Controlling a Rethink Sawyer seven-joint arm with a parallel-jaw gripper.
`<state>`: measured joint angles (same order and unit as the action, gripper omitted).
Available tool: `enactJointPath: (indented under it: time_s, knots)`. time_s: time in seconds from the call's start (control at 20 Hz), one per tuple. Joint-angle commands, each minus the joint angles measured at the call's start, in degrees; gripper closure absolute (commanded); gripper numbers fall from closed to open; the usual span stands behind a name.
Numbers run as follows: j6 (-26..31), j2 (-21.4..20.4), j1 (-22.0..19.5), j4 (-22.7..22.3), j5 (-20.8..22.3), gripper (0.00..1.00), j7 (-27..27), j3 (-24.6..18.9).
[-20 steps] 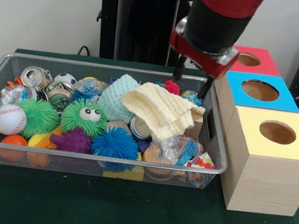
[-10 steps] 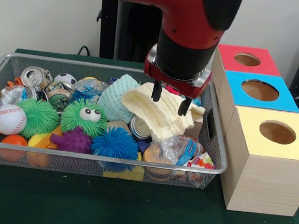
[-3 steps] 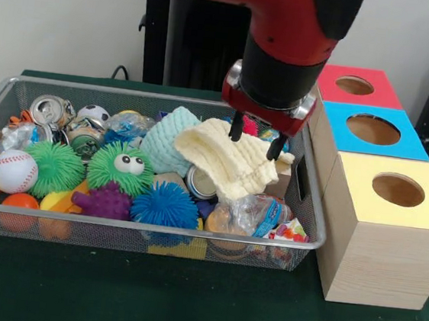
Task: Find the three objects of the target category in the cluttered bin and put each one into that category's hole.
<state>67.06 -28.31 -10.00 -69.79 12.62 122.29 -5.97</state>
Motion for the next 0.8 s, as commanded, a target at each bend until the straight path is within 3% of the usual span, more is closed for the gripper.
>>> enactJointPath:
  time_s: [0.05,0.15,0.3,0.35,0.45,0.5,0.55,0.75,0.8]
  knots:
    - [3.53,-0.28,1.36,-3.70,-4.22,0.00,13.16,1.54]
    - [5.51,1.32,1.10,-2.95,-5.67,0.00,12.95,1.57]
    - [2.56,0.61,1.95,-4.42,-5.85,0.00,12.91,3.10]
    - [-2.11,-0.84,2.41,-5.98,-5.09,0.00,12.57,3.68]
    - [-23.08,-4.83,1.66,-11.07,-2.17,0.00,9.92,2.50]
    - [-27.39,-6.87,1.19,-12.62,-2.09,0.00,8.85,1.64]
    - [-28.89,-8.89,1.03,-13.01,-2.24,0.00,7.64,1.03]
    - [-21.96,-12.74,1.35,-9.35,-3.95,0.00,3.17,0.75]
    - [-22.71,-13.32,1.21,-9.70,-4.02,0.00,2.67,0.72]
